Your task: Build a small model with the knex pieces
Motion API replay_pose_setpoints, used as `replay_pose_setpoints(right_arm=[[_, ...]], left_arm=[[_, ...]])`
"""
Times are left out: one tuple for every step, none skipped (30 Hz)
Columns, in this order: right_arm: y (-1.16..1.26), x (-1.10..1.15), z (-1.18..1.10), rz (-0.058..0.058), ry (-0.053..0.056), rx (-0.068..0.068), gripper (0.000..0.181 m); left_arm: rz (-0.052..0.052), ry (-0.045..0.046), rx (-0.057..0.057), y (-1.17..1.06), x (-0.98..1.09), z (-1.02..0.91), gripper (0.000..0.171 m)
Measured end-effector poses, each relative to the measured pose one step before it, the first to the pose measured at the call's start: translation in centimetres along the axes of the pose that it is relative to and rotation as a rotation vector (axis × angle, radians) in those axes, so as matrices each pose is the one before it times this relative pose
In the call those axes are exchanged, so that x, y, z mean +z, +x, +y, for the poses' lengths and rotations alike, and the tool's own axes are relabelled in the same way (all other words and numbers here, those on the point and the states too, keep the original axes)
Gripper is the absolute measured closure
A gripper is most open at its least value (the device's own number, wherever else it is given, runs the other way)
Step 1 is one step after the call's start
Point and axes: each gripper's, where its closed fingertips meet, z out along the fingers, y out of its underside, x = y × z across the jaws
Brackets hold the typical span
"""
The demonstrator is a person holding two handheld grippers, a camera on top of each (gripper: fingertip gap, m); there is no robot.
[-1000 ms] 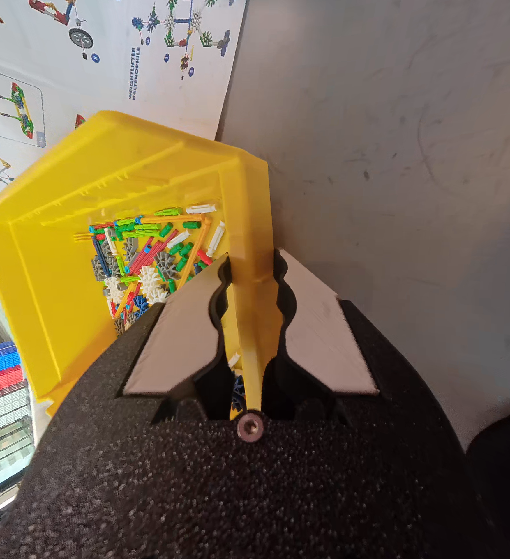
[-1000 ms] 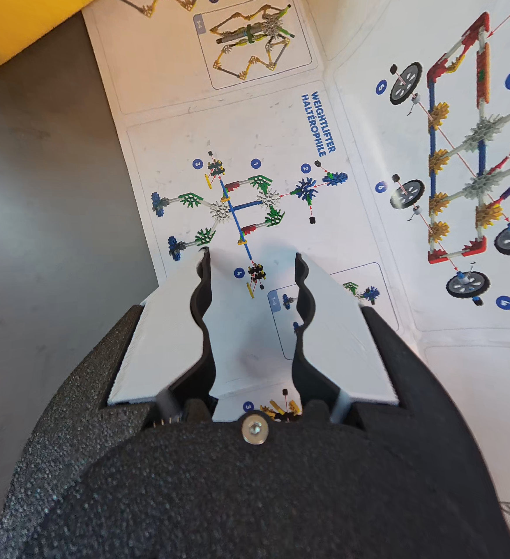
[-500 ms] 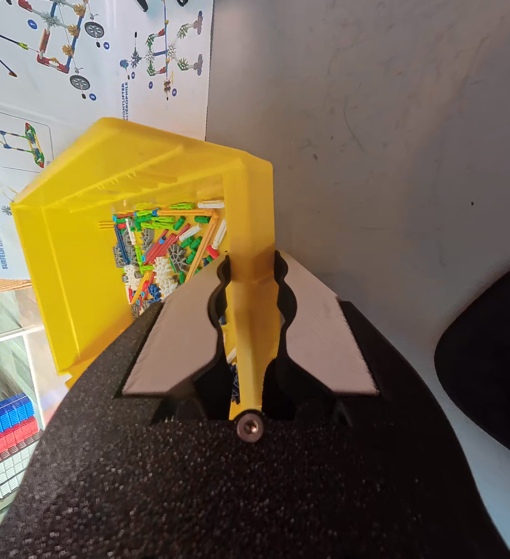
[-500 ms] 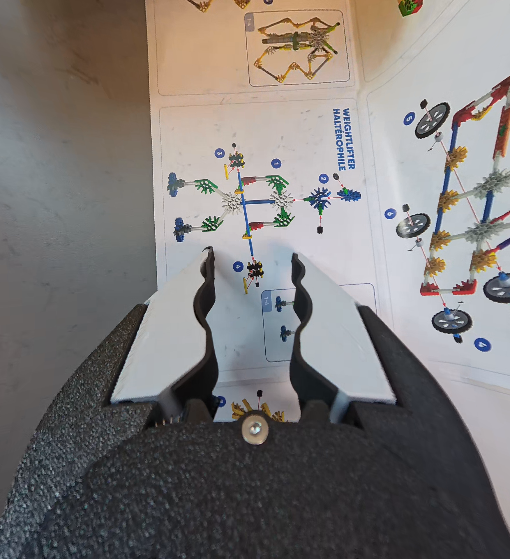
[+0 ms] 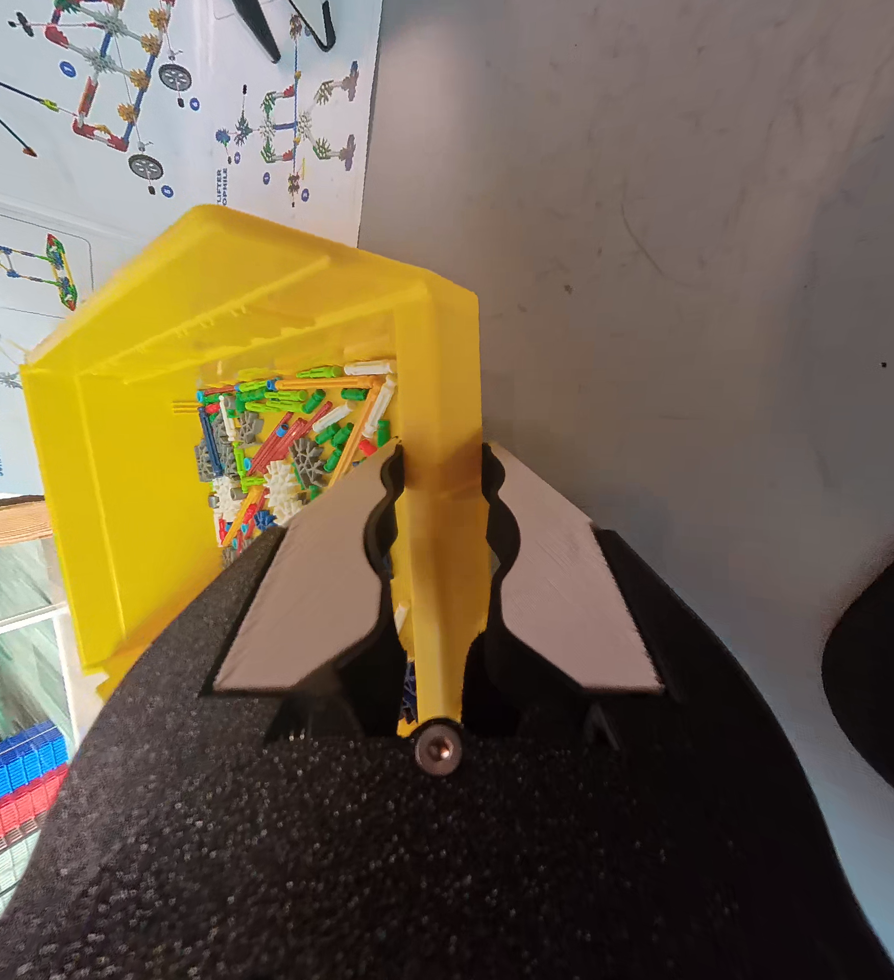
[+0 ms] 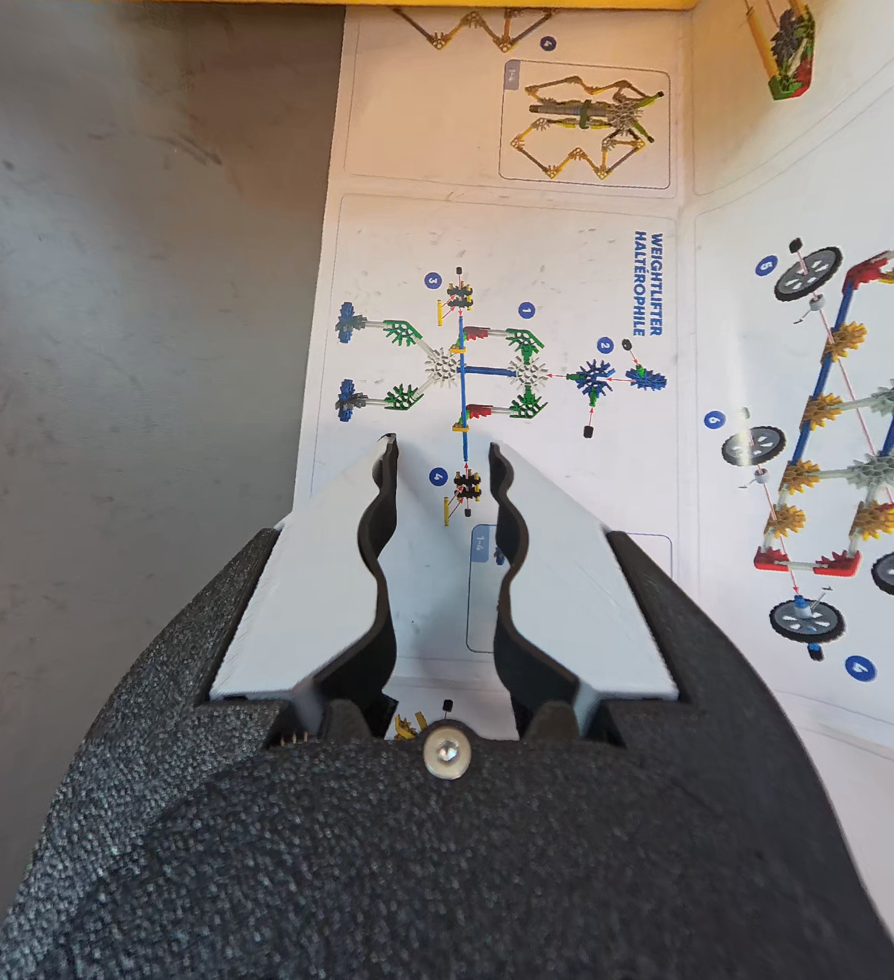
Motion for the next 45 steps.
replay_pose_setpoints(right_arm=[[0.295,-0.014,0.006,0.0294,0.0014,0.0154,0.14],[0.138,-0.034,0.055,0.0155,0.0008,0.0181,0.137],[0.054,-0.029,0.045,0.0097,0.0013,0.0155,0.134],[0.011,-0.052,0.052,0.0091,0.0006,0.0053,0.131],[0.064,-0.101,0.059,0.0136,-0.0024,-0.0017,0.128],[0.055,-0.164,0.042,0.0137,-0.0043,-0.0092,0.126],[0.213,-0.271,-0.087,0.022,0.0016,-0.0097,0.123],[0.283,-0.421,-0.282,0.0215,0.0105,-0.0099,0.12],[0.418,-0.587,-0.434,0.0211,0.0145,-0.0079,0.119],[0.675,-0.769,-0.584,0.0259,0.0184,-0.0064,0.117],[0.892,-0.943,-0.769,0.0259,0.0231,-0.0061,0.117],[1.043,-1.093,-0.913,0.0194,0.0243,-0.0005,0.115],[1.383,-1.251,-1.062,0.023,0.0256,0.0084,0.113],[1.779,-1.4,-1.099,0.034,0.0218,0.0098,0.109],[2.114,-1.569,-1.083,0.0459,0.0184,0.0056,0.107],[2.454,-1.698,-1.014,0.058,0.0184,0.0098,0.106],[2.572,-1.719,-0.841,0.0583,0.0209,0.0238,0.105],[2.602,-1.669,-0.592,0.0583,0.0212,0.0407,0.104],[2.499,-1.541,-0.274,0.0549,0.022,0.0595,0.104],[2.213,-1.344,0.084,0.0449,0.0176,0.0702,0.104],[1.968,-1.15,0.485,0.0415,0.0102,0.062,0.104],[1.817,-0.942,0.905,0.0458,-0.004,0.0436,0.104],[1.606,-0.717,1.231,0.0406,-0.0171,0.0337,0.103],[1.175,-0.469,1.351,0.017,-0.0222,0.0399,0.099],[0.884,-0.279,1.394,0.0009,-0.0291,0.0577,0.096],[0.779,-0.15,1.248,-0.0069,-0.026,0.0591,0.091],[0.753,-0.065,0.989,-0.0068,-0.0166,0.0458,0.088],[0.865,0.012,0.816,0.0002,-0.0145,0.04,0.085],[0.839,0.101,0.63,-0.0002,-0.0121,0.0348,0.081],[0.703,0.14,0.493,-0.0058,-0.0125,0.0326,0.079],[0.426,0.134,0.27,-0.0178,-0.0068,0.0255,0.079],[0.143,0.121,0.14,-0.0294,-0.0033,0.0204,0.081],[0.154,0.109,0.071,-0.0247,-0.0028,0.0187,0.083],[0.284,0.097,0.065,-0.0126,-0.0046,0.0112,0.086],[0.161,0.097,0.118,-0.0183,-0.0077,-0.0008,0.092],[-0.05,0.077,0.198,-0.0294,-0.0112,-0.0078,0.103],[-0.121,0.081,0.21,-0.0294,-0.0105,-0.0097,0.113],[-0.128,0.066,0.132,-0.0228,-0.005,-0.0129,0.122],[-0.088,-0.012,-0.023,-0.013,0.0062,-0.0191,0.131],[-0.124,-0.092,-0.149,-0.0096,0.0154,-0.0229,0.144],[-0.171,-0.162,-0.264,-0.0092,0.0231,-0.0184,0.154],[-0.294,-0.211,-0.333,-0.0159,0.0284,-0.0154,0.165],[-0.373,-0.25,-0.398,-0.0188,0.0333,-0.0115,0.175],[-0.339,-0.272,-0.459,-0.0155,0.0365,-0.0125,0.181],[-0.184,-0.205,-0.316,-0.0053,0.0244,-0.0113,0.181]], left_arm=[[0.0005,0.00434,-0.0132,0.461,0.254,0.222,0.143],[0.0022,0.00054,-0.0092,0.454,0.328,0.164,0.144],[0.0011,-0.00263,-0.0062,0.37,0.473,0.193,0.144],[0.0003,-0.00419,-0.0032,0.366,0.468,0.187,0.144],[-0.0005,-0.00506,-0.0009,0.338,0.621,0.275,0.144],[-0.0159,0.01219,-0.0053,-0.029,0.327,-0.06,0.144],[-0.0028,0.00722,-0.0131,-0.103,0.018,-0.078,0.144],[0.0009,0.0034,-0.0095,0.037,-0.115,0.005,0.144],[-0.0005,0.00342,-0.0034,0.019,-0.064,-0.002,0.144],[0.0007,0.00077,-0.0018,0.084,-0.009,0.039,0.144],[0.0021,-0.00565,-0.0028,0.007,0.138,0.097,0.143],[-0.0102,-0.00761,-0.0047,0.172,-0.415,0.023,0.138],[-0.0115,-0.00994,-0.011,-0.272,-0.189,0.086,0.132],[0.0178,0.0016,-0.0262,-0.092,-0.399,-0.08,0.127],[0.0321,0.02946,-0.0519,-0.068,-0.879,-0.434,0.123],[0.0421,0.05311,-0.0665,-0.253,-1.174,-0.811,0.122],[0.0261,0.07119,-0.0678,-0.681,-1.45,-1.167,0.122],[-0.0046,0.08753,-0.0629,-1.313,-1.582,-1.604,0.123],[-0.0184,0.09104,-0.0603,-1.702,-1.489,-1.821,0.125],[-0.0307,0.08507,-0.06,-2.152,-1.187,-1.945,0.126],[-0.0328,0.07516,-0.0514,-2.292,-0.809,-1.888,0.125],[-0.0369,0.05857,-0.0465,-2.562,-0.223,-1.68,0.124],[-0.033,0.03838,-0.0407,-2.603,0.094,-1.259,0.12],[-0.0206,0.02169,-0.0373,-2.649,0.73,-0.958,0.114],[-0.0212,0.00515,-0.0404,-2.788,0.993,-0.6,0.11],[-0.0211,-0.01021,-0.0492,-2.864,1.341,-0.302,0.109],[-0.0034,-0.01842,-0.0571,-2.496,1.382,-0.114,0.107],[0.0076,-0.02434,-0.0633,-2.34,1.639,-0.013,0.103],[0.0087,-0.02876,-0.0532,-2.1,1.623,0.095,0.101],[-0.0085,-0.02432,-0.0232,-1.979,1.376,0.175,0.1],[-0.0213,-0.00123,0.0035,-1.785,1.237,-0.05,0.1],[-0.0137,0.01268,0.0132,-1.375,1.0,-0.052,0.1],[-0.0193,0.017,-0.0045,-1.201,0.813,-0.044,0.101],[0.0163,0.02853,-0.026,-0.654,0.709,-0.167,0.101],[0.0456,0.03194,-0.0362,-0.017,0.536,-0.233,0.101],[0.0529,0.02272,-0.0315,0.366,0.345,-0.044,0.101],[0.045,0.00789,-0.0203,0.295,0.442,0.095,0.101],[0.0254,-0.00282,-0.0041,0.182,0.458,0.261,0.105],[0.0286,-0.0091,0.0062,0.423,0.448,0.353,0.113],[0.0273,-0.00635,0.0118,0.536,0.424,0.288,0.123],[0.018,0.00662,0.0179,0.509,0.354,0.045,0.134],[0.0059,0.01568,0.0202,0.375,0.167,-0.189,0.143],[0.0192,0.01145,0.0131,0.562,0.016,-0.195,0.161],[0.0003,0.01084,0.0139,0.287,-0.036,-0.263,0.171],[-0.0063,0.00432,0.02,0.147,-0.086,-0.126,0.171]])
